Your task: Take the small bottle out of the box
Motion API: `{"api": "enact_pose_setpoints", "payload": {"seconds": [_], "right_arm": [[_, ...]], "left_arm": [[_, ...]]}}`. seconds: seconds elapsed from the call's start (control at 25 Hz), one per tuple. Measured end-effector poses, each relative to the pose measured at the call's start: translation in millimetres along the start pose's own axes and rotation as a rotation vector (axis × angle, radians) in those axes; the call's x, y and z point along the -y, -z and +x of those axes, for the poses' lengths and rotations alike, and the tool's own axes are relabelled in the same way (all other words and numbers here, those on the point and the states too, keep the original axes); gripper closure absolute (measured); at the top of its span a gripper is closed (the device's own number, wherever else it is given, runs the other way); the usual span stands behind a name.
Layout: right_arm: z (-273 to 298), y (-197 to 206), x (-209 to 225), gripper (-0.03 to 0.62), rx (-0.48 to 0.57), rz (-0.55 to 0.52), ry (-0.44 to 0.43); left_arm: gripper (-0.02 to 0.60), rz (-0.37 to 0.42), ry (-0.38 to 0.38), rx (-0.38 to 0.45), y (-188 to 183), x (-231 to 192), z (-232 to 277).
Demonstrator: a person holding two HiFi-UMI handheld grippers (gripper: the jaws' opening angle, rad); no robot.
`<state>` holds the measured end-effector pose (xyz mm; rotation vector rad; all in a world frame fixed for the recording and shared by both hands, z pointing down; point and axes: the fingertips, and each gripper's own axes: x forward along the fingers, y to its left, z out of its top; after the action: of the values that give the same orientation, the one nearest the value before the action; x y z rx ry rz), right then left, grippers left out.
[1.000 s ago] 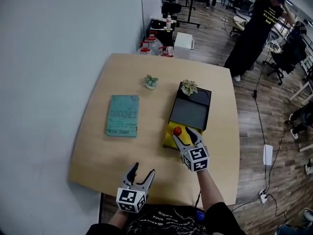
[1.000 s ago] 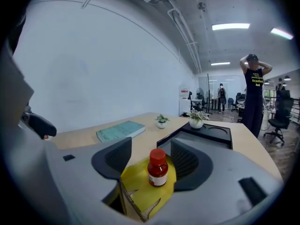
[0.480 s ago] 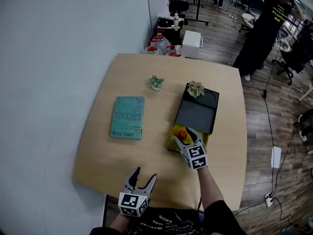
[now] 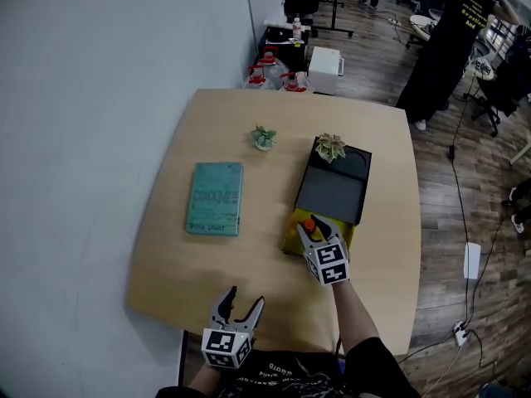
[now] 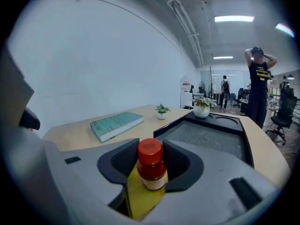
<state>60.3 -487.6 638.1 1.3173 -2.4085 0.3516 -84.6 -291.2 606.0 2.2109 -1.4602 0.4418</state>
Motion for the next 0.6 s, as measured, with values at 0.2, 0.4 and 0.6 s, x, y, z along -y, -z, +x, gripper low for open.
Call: {"api": "enact_pose_setpoints", "payload": {"seconds": [0.2,0.4,0.6], "right_arm": [[-10.3,-6.6,-6.7,0.436,0.006,-0.03,-0.008],[-30.6,-25.4,-7.4,0.436,0.031,-0.025,0.008],[-54.5,-51.3,-10.1,0.436,0.073,-0.04,0.022]], "left_arm": [[0.282,0.005,0.015,0.009,-1.7,7.3,1.1],[0.281,0.014,0.02,0.033,-5.3,12.8,-4.7],[0.282,0.005,0.026,0.067,-9.2,13.9,-11.8]]}}
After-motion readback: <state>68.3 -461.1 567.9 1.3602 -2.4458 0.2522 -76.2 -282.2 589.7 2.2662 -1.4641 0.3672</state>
